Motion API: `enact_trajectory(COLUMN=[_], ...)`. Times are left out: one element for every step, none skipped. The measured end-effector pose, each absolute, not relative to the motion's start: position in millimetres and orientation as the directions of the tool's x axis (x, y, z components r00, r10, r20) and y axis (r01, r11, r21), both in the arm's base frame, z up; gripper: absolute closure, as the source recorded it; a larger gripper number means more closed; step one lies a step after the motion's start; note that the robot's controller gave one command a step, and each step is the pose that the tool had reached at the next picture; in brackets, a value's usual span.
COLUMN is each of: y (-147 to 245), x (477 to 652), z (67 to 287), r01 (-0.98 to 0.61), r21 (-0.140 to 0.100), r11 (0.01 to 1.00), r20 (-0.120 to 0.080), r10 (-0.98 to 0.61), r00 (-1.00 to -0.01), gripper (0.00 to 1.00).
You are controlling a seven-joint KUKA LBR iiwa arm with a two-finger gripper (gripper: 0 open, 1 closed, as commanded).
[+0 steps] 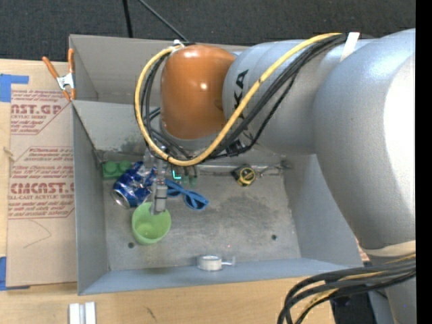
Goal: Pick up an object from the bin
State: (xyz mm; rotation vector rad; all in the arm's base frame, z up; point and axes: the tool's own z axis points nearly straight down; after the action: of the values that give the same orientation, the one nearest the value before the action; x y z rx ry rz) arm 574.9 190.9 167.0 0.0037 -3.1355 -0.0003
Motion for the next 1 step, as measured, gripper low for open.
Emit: enact_trajectory(y=[176.3], x=[591.9], z=[87.3], r01=[-0.05], r21=[0.002], r11=[0.999], r20=[-0.006], r10=[-0.05], r00=[-0.999], gripper=[0.0])
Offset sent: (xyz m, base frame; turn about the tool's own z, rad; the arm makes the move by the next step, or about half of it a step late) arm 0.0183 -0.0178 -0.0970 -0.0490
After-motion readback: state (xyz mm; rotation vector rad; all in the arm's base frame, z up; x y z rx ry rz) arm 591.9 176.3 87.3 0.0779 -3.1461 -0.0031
